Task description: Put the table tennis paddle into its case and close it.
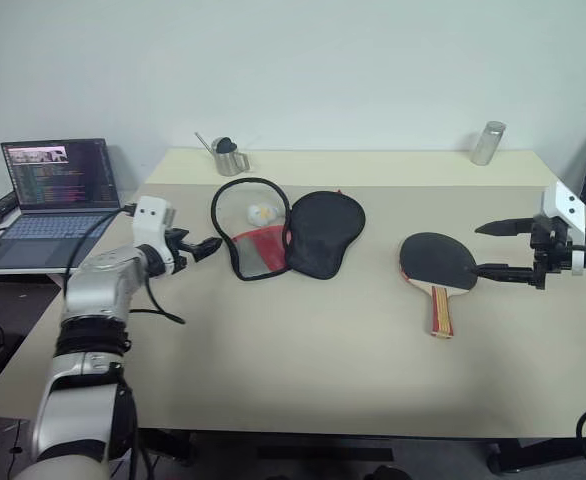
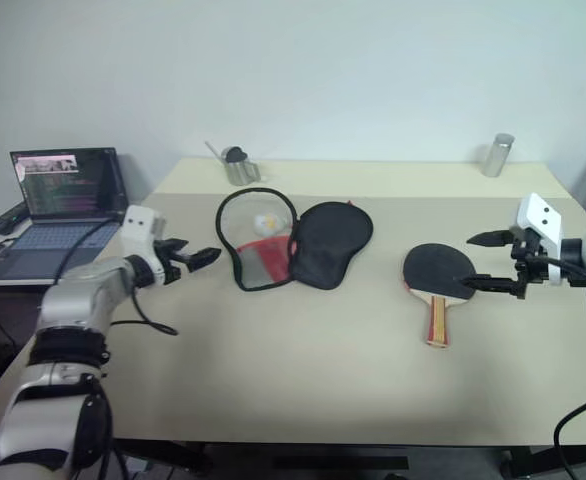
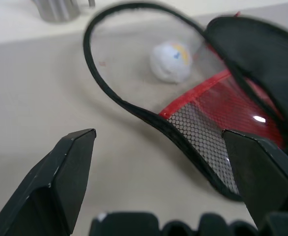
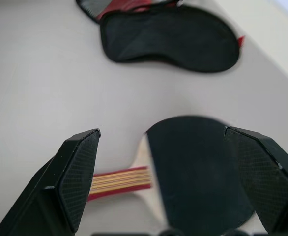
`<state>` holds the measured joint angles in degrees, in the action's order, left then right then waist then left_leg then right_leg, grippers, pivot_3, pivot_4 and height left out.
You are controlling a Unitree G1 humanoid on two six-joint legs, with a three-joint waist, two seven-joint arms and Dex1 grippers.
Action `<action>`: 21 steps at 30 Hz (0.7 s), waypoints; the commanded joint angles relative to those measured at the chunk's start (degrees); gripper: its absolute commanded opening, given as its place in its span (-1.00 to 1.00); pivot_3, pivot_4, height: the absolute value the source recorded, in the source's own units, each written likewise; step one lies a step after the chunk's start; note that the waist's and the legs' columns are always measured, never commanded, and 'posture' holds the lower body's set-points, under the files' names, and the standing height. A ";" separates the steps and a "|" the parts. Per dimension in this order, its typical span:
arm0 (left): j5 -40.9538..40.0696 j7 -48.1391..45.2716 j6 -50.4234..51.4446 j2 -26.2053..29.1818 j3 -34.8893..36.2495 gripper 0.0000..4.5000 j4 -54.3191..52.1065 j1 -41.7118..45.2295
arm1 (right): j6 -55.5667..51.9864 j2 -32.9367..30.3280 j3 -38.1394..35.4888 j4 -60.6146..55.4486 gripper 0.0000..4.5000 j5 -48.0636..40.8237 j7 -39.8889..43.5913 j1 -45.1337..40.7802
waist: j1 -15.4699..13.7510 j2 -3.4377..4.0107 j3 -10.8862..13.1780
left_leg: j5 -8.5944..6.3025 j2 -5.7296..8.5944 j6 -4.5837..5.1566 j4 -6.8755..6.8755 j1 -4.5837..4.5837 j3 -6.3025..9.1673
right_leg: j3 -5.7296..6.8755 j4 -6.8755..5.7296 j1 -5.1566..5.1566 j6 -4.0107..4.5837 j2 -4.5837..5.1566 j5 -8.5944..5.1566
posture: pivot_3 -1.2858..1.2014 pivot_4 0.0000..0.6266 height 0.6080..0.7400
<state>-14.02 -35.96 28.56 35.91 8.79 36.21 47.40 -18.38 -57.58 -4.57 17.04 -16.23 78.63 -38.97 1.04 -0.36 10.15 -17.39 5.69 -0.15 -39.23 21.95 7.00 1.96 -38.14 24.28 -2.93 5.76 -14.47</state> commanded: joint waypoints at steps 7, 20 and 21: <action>3.27 14.31 -2.21 -8.48 0.76 1.00 10.97 7.65 | -3.19 -2.65 -4.55 -5.84 0.98 -2.68 -2.33 3.08 | 0.46 -0.04 -0.01 | 0.00 -0.02 -0.01 -0.09 -0.06 -0.05 | -0.01 -0.16 -0.02 -0.01 -0.01 0.01 | 0.03 -0.52 1.00; 3.03 19.63 -4.60 -15.83 2.06 1.00 21.14 11.67 | -4.36 -3.30 -4.57 -7.08 0.98 -3.30 -3.44 2.88 | 0.10 -0.10 0.03 | -0.02 0.04 -0.03 -0.72 -0.07 -0.03 | -0.06 -0.78 -0.05 -0.03 0.03 0.01 | 0.03 -0.52 1.00; 2.93 19.69 -4.86 -16.13 2.17 1.00 21.53 11.91 | -4.27 -3.33 -4.53 -7.00 0.98 -3.33 -3.47 2.85 | 0.10 -0.11 0.03 | -0.02 0.04 -0.03 -0.73 -0.07 -0.03 | -0.06 -0.78 -0.05 -0.03 0.03 0.01 | 0.03 -0.52 1.00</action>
<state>-11.17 -16.69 25.19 19.81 10.32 57.39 57.58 -22.85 -59.60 -7.23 11.43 -18.84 75.38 -35.21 1.14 -0.47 10.18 -17.40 5.74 -0.18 -39.96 21.89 6.96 1.90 -38.91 24.23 -2.96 5.79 -14.46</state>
